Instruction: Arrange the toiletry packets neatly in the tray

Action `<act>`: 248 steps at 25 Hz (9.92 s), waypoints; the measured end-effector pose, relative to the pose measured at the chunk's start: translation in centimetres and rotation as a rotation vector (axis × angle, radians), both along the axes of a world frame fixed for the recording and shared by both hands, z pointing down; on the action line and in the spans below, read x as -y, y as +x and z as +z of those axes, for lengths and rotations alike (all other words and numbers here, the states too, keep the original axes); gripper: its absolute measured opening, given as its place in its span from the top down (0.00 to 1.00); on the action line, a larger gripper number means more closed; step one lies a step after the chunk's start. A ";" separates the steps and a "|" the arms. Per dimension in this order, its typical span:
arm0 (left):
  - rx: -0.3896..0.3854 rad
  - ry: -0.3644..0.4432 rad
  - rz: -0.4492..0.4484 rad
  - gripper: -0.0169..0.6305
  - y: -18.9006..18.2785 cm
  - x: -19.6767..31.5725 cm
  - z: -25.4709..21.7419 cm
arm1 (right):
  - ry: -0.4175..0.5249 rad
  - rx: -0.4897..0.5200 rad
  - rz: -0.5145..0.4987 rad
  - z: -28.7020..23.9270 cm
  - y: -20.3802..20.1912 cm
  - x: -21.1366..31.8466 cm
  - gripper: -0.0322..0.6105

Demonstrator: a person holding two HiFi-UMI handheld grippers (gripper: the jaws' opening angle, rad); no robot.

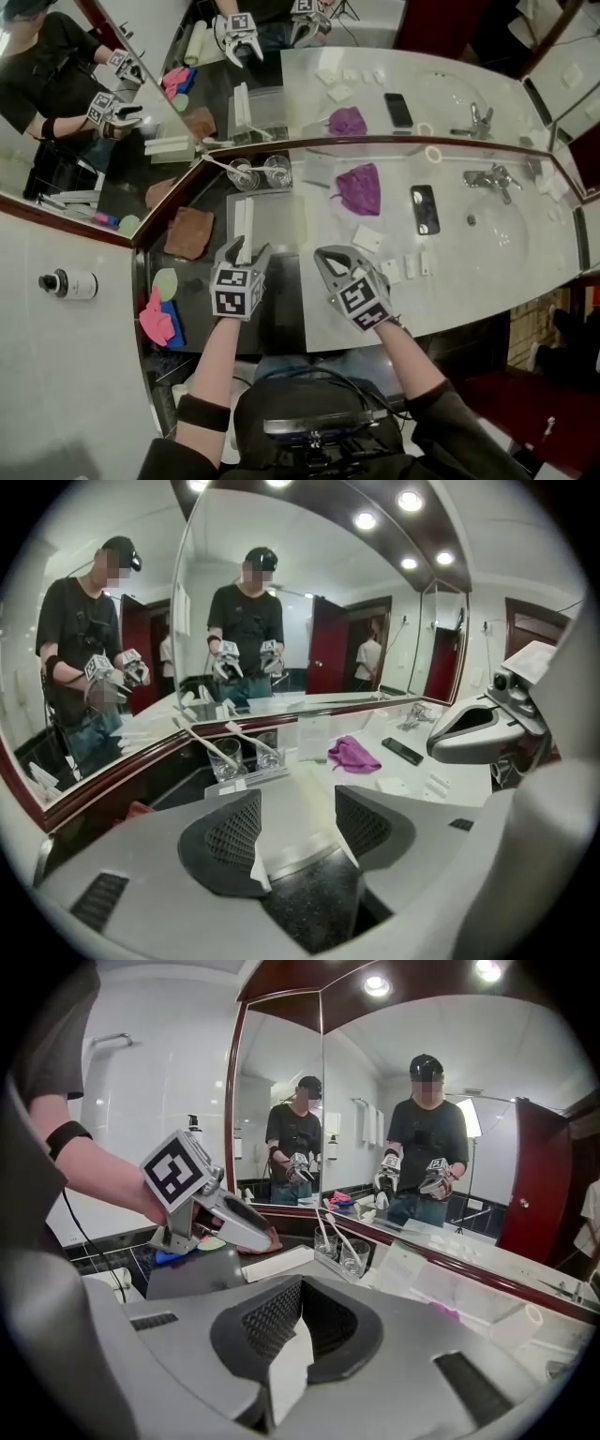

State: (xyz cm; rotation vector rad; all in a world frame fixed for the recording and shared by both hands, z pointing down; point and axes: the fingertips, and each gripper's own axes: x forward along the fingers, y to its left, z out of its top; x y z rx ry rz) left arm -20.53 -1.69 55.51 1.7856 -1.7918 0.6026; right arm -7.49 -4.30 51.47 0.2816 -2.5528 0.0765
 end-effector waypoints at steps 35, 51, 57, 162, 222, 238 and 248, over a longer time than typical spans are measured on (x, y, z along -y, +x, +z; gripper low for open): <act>0.079 -0.345 -0.096 0.88 -7.0 3.2 10.9 | -0.108 -0.071 -0.046 6.9 -4.5 3.3 0.95; 0.032 -0.030 -0.098 0.88 -0.2 2.8 1.3 | -0.090 -0.032 -0.053 2.9 1.2 2.9 0.95; -0.006 0.065 -0.079 0.88 5.8 1.2 -3.0 | -0.106 -0.002 -0.016 0.8 6.1 2.9 0.95; -0.126 0.169 -0.020 0.97 3.8 -7.9 -5.1 | -0.154 0.096 0.005 -1.2 -0.2 -4.6 0.95; 0.023 -0.140 0.031 0.77 -6.6 2.9 7.3 | -0.232 -0.029 -0.041 6.5 -5.7 -2.6 0.95; 0.024 0.170 0.058 0.77 5.2 -3.3 -3.5 | -0.180 0.005 -0.054 0.0 2.9 -2.3 0.95; 0.131 0.020 0.323 0.77 11.8 -5.3 0.0 | -0.190 0.007 -0.005 0.3 8.6 -2.5 0.95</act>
